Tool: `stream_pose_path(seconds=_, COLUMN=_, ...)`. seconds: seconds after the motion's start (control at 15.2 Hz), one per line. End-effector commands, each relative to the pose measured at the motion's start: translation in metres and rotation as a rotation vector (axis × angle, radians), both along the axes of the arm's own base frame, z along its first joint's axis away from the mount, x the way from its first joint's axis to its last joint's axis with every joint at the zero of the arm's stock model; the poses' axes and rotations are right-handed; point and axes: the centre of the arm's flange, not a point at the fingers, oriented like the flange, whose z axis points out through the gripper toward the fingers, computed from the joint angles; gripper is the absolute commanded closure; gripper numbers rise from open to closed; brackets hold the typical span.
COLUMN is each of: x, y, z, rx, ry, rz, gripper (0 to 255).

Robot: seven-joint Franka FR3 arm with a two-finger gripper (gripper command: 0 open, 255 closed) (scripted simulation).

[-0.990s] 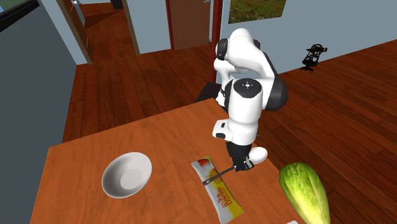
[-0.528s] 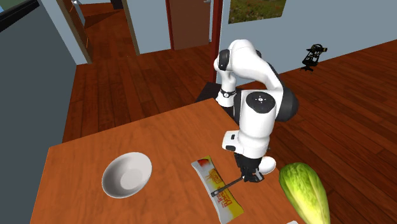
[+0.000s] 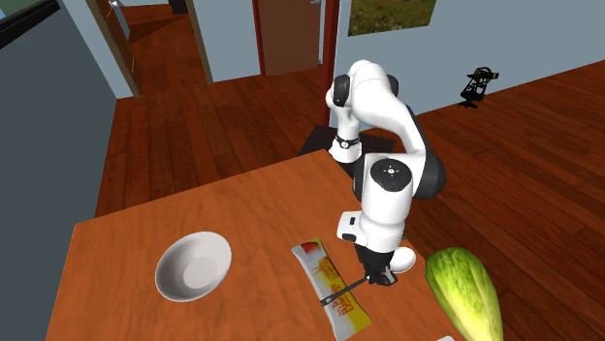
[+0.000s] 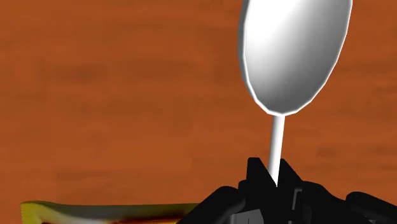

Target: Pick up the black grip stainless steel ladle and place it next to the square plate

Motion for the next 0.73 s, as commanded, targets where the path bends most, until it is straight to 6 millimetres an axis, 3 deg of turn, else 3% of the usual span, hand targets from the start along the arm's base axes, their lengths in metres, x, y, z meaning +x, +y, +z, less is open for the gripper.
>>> stream_pose_path(seconds=0.0, x=-0.001, y=0.000, z=-0.010, rx=0.000, ry=0.000, rz=0.000, gripper=255)
stream_pose_path(seconds=0.33, x=-0.001, y=0.000, z=-0.036, rx=0.000, ry=0.000, rz=0.000, gripper=255)
stream_pose_path(seconds=0.66, x=-0.001, y=0.000, z=-0.036, rx=0.000, ry=0.000, rz=0.000, gripper=255)
